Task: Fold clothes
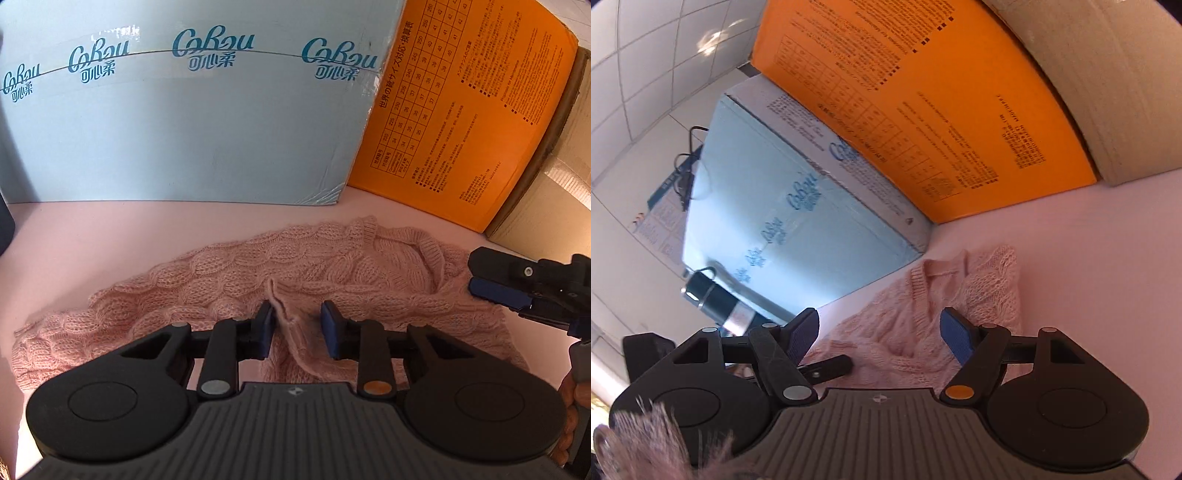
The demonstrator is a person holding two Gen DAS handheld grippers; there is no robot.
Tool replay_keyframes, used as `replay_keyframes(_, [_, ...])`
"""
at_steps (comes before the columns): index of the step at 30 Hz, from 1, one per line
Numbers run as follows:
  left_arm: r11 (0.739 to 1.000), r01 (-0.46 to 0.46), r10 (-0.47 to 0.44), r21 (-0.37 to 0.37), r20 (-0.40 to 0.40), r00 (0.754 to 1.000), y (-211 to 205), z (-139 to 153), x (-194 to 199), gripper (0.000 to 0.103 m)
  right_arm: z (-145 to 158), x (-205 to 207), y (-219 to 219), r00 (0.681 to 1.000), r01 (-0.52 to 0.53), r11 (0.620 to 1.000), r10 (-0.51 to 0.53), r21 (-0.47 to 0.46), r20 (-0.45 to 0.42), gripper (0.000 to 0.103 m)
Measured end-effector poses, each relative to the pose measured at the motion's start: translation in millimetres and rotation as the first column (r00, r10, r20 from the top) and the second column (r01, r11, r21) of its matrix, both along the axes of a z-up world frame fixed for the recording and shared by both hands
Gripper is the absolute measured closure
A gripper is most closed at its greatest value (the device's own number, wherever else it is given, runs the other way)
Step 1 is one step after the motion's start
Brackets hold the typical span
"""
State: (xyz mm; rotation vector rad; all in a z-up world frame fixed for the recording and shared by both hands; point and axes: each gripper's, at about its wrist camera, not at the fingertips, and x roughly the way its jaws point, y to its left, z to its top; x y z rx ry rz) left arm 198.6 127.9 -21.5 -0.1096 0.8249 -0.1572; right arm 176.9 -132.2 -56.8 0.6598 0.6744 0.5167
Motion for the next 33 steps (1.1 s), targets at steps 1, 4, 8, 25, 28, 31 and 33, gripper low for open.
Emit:
replay_keyframes(1, [1.0,-0.002,0.002,0.009,-0.004,1.0,-1,-3,4,0.078,-3,4,-1,0.999,0.046,0.997,-0.047,-0.067,-0.006,0.033])
replay_keyframes(4, [0.999,0.006,-0.006,0.052,0.014,1.0,-5,-7,9,0.076,-15,12,-17,0.993,0.118,0.992,-0.119,-0.048,-0.01,0.036])
replay_keyframes(8, [0.998,0.02,-0.025,0.067,0.064,0.998,-8,0,3,0.075,-9,9,-21,0.992,0.127,0.991,-0.127,-0.028,0.007,0.034])
replay_keyframes(25, [0.926,-0.364,0.369,-0.102,0.04,0.929,103,3,-81,0.043,9,-4,50,0.987,-0.153,0.956,0.158,0.25,0.0,0.016])
replay_keyframes(28, [0.883,-0.45,0.458,-0.134,0.035,0.888,126,1,-81,0.037,15,-7,79,0.969,-0.243,0.95,0.246,0.196,0.008,0.015])
replay_keyframes(31, [0.857,-0.503,0.511,-0.109,0.075,0.856,140,4,-80,0.03,23,-13,109,0.945,-0.327,0.943,0.326,0.066,0.019,0.015])
replay_keyframes(33, [0.848,-0.521,0.529,-0.098,0.086,0.845,147,3,-78,0.02,24,-18,123,0.926,-0.376,0.926,0.376,0.013,0.023,0.015])
